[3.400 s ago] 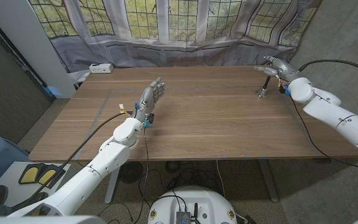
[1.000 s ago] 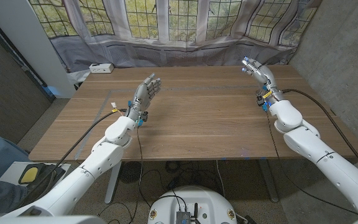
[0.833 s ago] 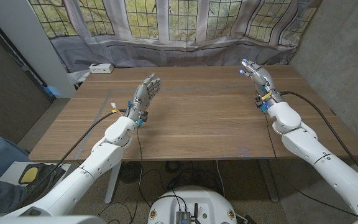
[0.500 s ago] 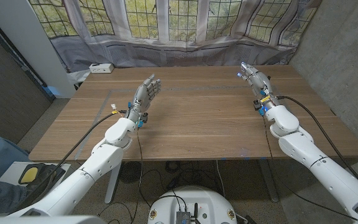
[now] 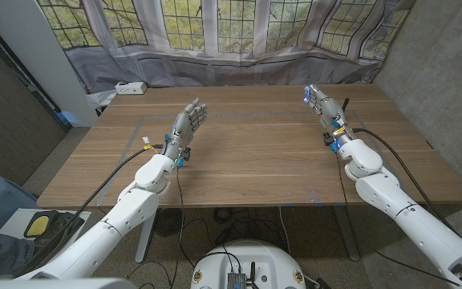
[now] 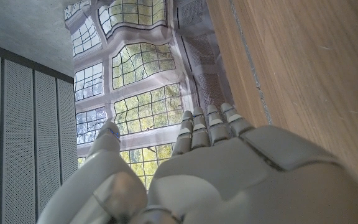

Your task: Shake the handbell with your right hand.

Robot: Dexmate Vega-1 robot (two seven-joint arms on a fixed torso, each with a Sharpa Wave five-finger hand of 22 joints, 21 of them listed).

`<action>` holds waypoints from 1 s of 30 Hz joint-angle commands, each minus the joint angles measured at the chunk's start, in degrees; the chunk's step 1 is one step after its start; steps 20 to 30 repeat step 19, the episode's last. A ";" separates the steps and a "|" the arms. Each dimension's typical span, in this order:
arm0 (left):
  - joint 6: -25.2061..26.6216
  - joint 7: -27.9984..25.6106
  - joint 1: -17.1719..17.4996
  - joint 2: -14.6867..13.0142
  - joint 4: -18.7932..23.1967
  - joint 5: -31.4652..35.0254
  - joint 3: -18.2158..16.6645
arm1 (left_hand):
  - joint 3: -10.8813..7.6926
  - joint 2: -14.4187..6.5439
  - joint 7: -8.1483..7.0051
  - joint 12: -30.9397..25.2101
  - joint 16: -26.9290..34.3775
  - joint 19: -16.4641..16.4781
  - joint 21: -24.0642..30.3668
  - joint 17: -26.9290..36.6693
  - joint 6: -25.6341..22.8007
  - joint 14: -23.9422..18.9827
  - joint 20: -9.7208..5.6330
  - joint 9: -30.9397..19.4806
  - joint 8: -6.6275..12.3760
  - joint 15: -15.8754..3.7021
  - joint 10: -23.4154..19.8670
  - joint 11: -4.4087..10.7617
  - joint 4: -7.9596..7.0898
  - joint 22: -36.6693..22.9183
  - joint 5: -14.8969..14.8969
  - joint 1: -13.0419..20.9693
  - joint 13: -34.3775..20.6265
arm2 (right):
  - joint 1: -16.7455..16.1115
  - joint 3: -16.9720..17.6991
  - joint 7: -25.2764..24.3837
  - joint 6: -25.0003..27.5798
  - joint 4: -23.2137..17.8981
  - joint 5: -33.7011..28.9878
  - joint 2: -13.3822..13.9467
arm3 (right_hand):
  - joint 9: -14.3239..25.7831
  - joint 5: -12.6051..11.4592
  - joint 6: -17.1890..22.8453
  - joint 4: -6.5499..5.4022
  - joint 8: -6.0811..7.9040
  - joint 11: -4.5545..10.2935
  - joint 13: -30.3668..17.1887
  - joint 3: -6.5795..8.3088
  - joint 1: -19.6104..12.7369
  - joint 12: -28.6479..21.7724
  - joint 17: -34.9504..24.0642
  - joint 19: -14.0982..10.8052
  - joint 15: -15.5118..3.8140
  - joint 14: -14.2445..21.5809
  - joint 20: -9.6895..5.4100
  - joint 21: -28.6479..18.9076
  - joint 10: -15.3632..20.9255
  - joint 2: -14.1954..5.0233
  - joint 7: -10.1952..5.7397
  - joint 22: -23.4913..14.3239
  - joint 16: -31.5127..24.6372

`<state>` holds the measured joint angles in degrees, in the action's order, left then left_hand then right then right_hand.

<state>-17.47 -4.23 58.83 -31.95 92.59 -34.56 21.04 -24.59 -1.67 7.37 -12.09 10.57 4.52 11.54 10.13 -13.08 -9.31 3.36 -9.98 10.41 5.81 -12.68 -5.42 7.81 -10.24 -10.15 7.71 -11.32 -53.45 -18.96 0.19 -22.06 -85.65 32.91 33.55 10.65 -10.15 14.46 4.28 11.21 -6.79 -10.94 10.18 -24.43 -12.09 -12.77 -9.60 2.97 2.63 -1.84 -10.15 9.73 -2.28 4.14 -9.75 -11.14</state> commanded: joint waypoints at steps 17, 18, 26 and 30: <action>-0.56 0.96 -0.25 0.61 -1.72 -0.94 0.02 | -0.54 -0.06 0.36 0.18 -0.03 -0.18 -0.05 0.18 0.19 0.74 -0.39 -0.27 0.22 0.40 0.45 -0.17 0.14 -0.07 0.16 0.57 -0.21 | 0.94 -0.66 0.07 1.97 1.66 1.59 -0.97 | 0.16 -0.32 -0.80 0.62 -0.30 0.19 -0.02 -0.03 0.38 0.13 0.18 -0.94 0.29 -0.32 0.28 -0.82 -0.14 -0.54 -0.16 -0.12 -0.17; -0.56 1.12 -0.35 0.60 -1.91 -1.01 0.02 | -0.54 -0.07 0.37 0.17 -0.03 -0.19 -0.05 0.18 0.19 0.74 -0.37 -0.27 0.22 0.37 0.45 -0.17 0.14 -0.07 0.16 0.58 -0.21 | 0.93 -0.66 -0.15 2.14 1.56 1.62 -1.04 | 0.16 -0.33 -0.79 0.63 -0.30 0.21 -0.02 -0.02 0.37 0.10 0.19 -1.01 0.34 -0.26 0.32 -0.84 -0.05 -0.57 -0.15 -0.12 -0.20; -0.60 1.30 -0.44 0.59 -2.10 -1.09 0.01 | -0.54 -0.07 0.40 0.17 -0.03 -0.20 -0.06 0.18 0.21 0.75 -0.36 -0.27 0.21 0.37 0.46 -0.37 0.14 -0.07 0.16 0.58 -0.21 | 0.91 -0.69 -0.34 2.17 1.50 1.62 -1.18 | 0.16 -0.33 -0.79 0.65 -0.29 0.19 -0.02 0.00 0.35 0.09 0.20 -1.08 0.32 -0.23 0.33 -0.88 -0.03 -0.61 -0.13 -0.12 -0.21; -0.60 1.30 -0.44 0.59 -2.10 -1.09 0.01 | -0.54 -0.07 0.40 0.17 -0.03 -0.20 -0.06 0.18 0.21 0.75 -0.36 -0.27 0.21 0.37 0.46 -0.37 0.14 -0.07 0.16 0.58 -0.21 | 0.91 -0.69 -0.34 2.17 1.50 1.62 -1.18 | 0.16 -0.33 -0.79 0.65 -0.29 0.19 -0.02 0.00 0.35 0.09 0.20 -1.08 0.32 -0.23 0.33 -0.88 -0.03 -0.61 -0.13 -0.12 -0.21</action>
